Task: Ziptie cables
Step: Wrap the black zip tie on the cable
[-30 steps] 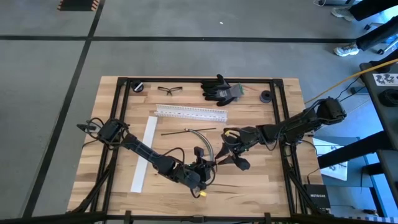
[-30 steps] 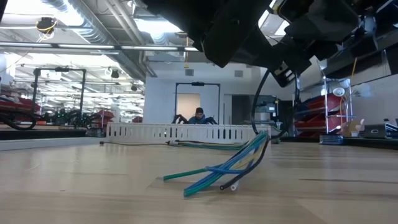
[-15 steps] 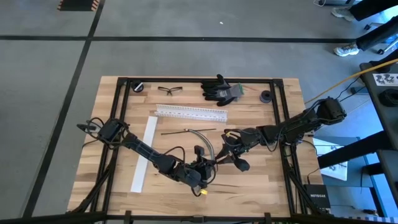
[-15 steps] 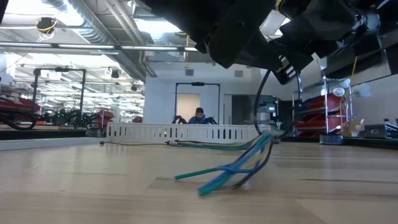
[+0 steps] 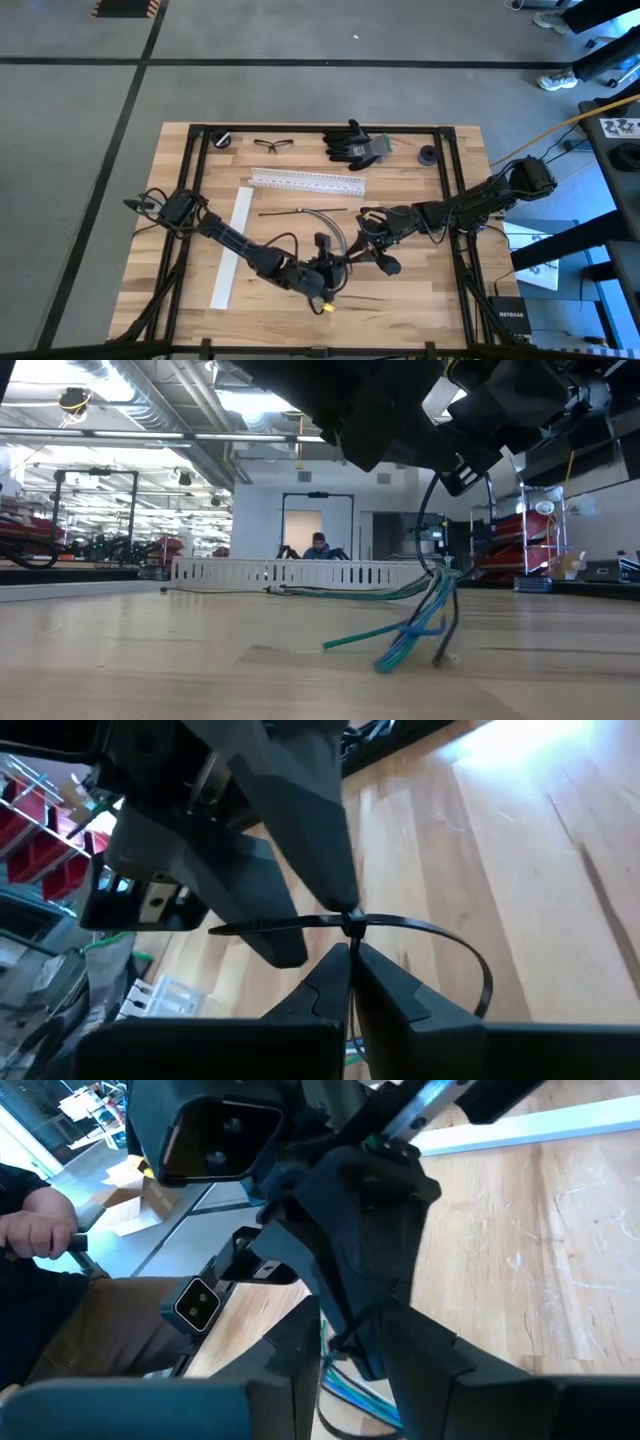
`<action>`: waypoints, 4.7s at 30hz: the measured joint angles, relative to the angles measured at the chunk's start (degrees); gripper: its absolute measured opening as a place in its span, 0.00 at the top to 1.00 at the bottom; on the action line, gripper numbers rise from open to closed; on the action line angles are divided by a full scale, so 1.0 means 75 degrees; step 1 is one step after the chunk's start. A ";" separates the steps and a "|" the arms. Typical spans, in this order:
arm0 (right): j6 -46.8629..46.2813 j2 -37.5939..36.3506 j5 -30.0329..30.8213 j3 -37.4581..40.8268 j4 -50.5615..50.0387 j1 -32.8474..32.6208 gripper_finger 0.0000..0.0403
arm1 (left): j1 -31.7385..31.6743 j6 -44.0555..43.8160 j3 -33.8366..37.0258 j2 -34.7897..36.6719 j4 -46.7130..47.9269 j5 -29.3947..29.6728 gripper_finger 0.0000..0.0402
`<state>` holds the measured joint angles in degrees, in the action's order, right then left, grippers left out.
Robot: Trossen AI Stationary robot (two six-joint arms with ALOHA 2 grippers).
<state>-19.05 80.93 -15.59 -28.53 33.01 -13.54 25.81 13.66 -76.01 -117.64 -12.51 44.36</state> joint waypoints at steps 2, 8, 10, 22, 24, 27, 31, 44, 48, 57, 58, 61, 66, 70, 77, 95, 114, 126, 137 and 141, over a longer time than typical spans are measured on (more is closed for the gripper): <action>0.0000 0.0000 0.0000 0.0000 -0.0003 0.0000 0.78 | 0.0007 0.0053 0.0000 0.0000 0.0002 -0.0003 1.00; 0.0003 0.0000 0.0079 0.0000 -0.0007 0.0006 0.78 | -0.0007 0.0291 -0.0002 0.0000 -0.0042 0.0006 1.00; 0.0003 0.0003 0.0079 0.0000 -0.0012 0.0006 0.78 | -0.0007 0.0257 -0.0001 0.0000 -0.0024 0.0006 1.00; -0.0006 0.0003 0.0137 0.0000 -0.0012 0.0003 0.78 | -0.0007 0.0223 -0.0003 0.0000 -0.0015 0.0009 1.00; -0.0010 0.0003 0.0137 0.0000 -0.0012 0.0000 0.78 | -0.0005 0.0214 0.0000 0.0000 -0.0017 0.0009 1.00; -0.0020 0.0003 0.0128 0.0000 -0.0012 0.0000 0.78 | -0.0007 0.0172 0.0000 0.0000 -0.0015 0.0009 1.00; -0.0023 0.0003 -0.0067 0.0000 -0.0012 0.0000 0.78 | -0.0013 0.0095 0.0000 0.0000 -0.0015 0.0012 1.00; 0.0752 0.0347 0.0038 -0.0012 0.0059 -0.0212 0.98 | -0.0099 0.0004 0.0000 0.0000 0.0066 -0.0105 1.00; 0.1004 0.0325 0.0282 -0.0009 0.0074 -0.0201 1.00 | -0.0106 -0.0054 0.0006 0.0000 0.0102 -0.0061 1.00; 0.1814 0.0316 0.1363 -0.0005 0.0134 -0.0316 1.00 | -0.0118 -0.0323 0.0006 0.0000 0.0394 -0.0233 1.00; 0.1985 0.0318 0.1586 -0.0003 0.0136 -0.0362 1.00 | -0.0118 -0.0332 0.0006 0.0000 0.0404 -0.0232 1.00; 0.2202 0.0278 0.1870 -0.0003 0.0137 -0.0415 1.00 | -0.0118 -0.0379 0.0051 0.0003 0.0409 -0.0224 1.00; 0.1996 0.0227 0.2243 0.0003 -0.0117 -0.0402 1.00 | -0.0121 -0.0698 0.0328 0.0015 0.0376 -0.0278 1.00; 0.1988 0.0074 0.2425 0.0003 -0.0274 -0.0399 1.00 | -0.0121 -0.0842 0.0468 0.0015 0.0351 -0.0336 1.00; 0.2418 -0.0940 0.3077 -0.0424 -0.2058 -0.0388 1.00 | -0.0104 -0.0899 0.0807 0.0015 0.0453 -0.0552 1.00; 0.0088 -0.0318 0.1884 0.0212 -0.1429 -0.0391 0.71 | -0.0074 -0.0397 0.0836 0.0006 -0.0277 -0.0405 1.00; 0.0190 0.0982 0.0919 0.0256 0.1010 -0.0393 0.78 | -0.0074 -0.0369 0.0836 0.0006 -0.0408 -0.0402 1.00; 0.2017 0.0988 0.3074 0.0192 0.1084 -0.0758 1.00 | -0.0086 -0.0420 0.0836 0.0006 -0.0389 -0.0350 1.00; 0.3394 -0.0182 0.4929 -0.0631 -0.1106 -0.1139 1.00 | 0.0114 -0.0417 0.0836 -0.0111 0.0132 -0.0450 1.00; 0.3368 -0.1298 0.5394 -0.0714 -0.2364 -0.1139 1.00 | 0.0187 -0.0277 0.0836 -0.0337 0.0132 -0.0440 1.00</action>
<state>6.21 71.19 24.86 -33.89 15.28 -22.09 27.22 11.58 -69.73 -120.17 -11.52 41.06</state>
